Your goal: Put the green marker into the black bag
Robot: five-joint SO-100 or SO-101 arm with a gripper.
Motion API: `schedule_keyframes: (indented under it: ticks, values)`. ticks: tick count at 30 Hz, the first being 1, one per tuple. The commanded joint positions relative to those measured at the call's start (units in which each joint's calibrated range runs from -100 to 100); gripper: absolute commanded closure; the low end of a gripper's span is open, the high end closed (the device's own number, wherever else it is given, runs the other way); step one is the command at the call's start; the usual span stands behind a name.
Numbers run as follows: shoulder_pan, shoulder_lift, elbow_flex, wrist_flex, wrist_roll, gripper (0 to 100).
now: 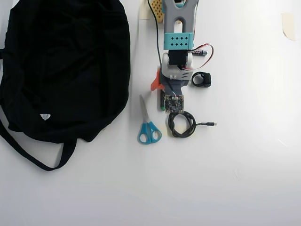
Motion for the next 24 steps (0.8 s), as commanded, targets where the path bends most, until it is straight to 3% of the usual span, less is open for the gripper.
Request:
schedule_keyframes:
  ticks: [1, 24]
  values:
    - [0.04, 0.29, -1.04, -0.82, -0.25, 70]
    - [0.04, 0.29, -0.33, -0.82, -0.25, 74]
